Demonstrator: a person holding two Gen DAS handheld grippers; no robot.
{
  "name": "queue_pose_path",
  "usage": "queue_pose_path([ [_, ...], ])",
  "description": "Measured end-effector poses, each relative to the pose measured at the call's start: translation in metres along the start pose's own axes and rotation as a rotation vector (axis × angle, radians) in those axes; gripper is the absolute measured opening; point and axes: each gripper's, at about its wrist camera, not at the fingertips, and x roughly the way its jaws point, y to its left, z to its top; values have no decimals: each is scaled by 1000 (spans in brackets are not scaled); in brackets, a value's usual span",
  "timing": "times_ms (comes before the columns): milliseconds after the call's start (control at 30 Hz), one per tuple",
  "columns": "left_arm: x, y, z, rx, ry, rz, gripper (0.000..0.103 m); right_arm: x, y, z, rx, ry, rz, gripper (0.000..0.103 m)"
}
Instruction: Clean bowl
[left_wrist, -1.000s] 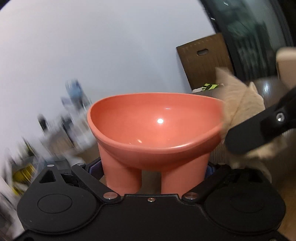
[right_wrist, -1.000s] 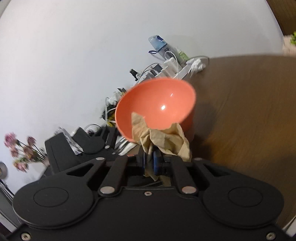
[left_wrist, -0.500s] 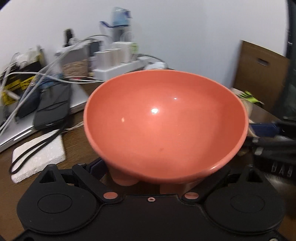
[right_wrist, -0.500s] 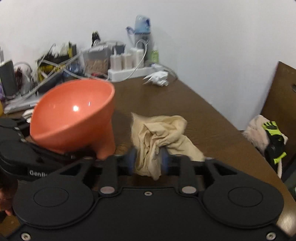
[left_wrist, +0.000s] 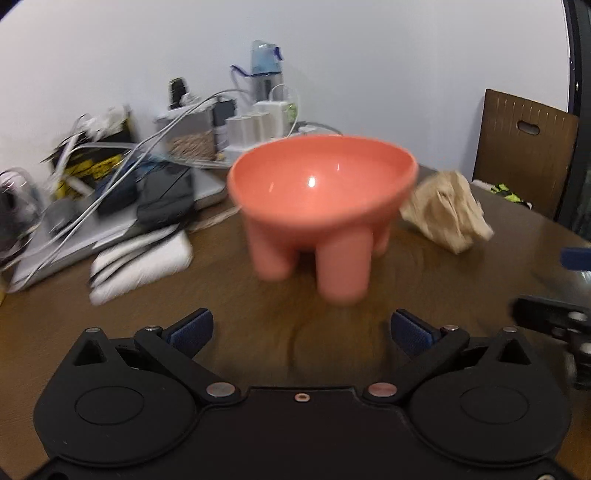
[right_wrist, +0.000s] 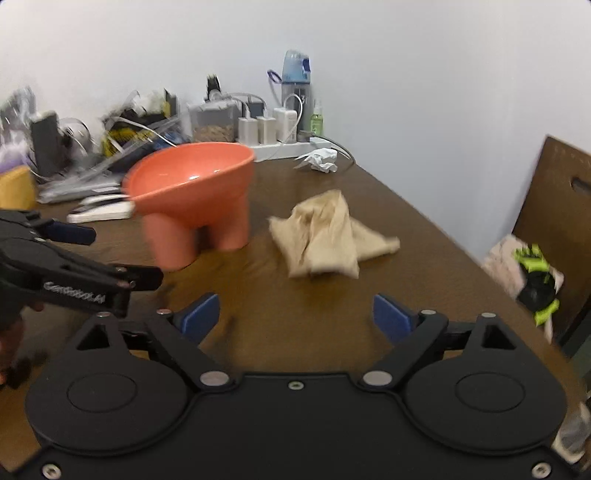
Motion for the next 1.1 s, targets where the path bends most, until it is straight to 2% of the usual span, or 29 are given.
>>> queue_pose_path([
  [67, -37, -12, -33, -15, -37, -48, 103, -43, 6, -29, 42, -52, 21, 97],
  [133, -64, -30, -61, -36, -70, -53, 103, -74, 7, -51, 84, -97, 15, 98],
  [200, -86, -44, -84, -24, -100, -49, 103, -103, 9, -71, 119, -141, -28, 99],
  [267, -114, -67, -110, 31, -209, -55, 103, -125, 8, -85, 136, -161, -47, 100],
  [367, -134, -90, -139, 66, -321, 39, 103, -145, 3, -99, 164, -152, -40, 100],
  [433, -134, -97, -148, 73, -309, 65, 103, -152, -4, -102, 205, -159, -46, 100],
  [533, -131, -94, -154, 18, -230, 53, 103, -150, -8, -102, 245, -182, -45, 100],
  [633, -127, -91, -156, -18, -168, 72, 103, -151, -8, -104, 261, -201, -40, 100],
  [900, -126, -104, -166, 5, -190, 78, 103, -156, 6, -105, 174, -229, -71, 100],
  [1100, -126, -88, -165, -3, -196, 63, 103, -156, 3, -106, 222, -235, -74, 100],
])
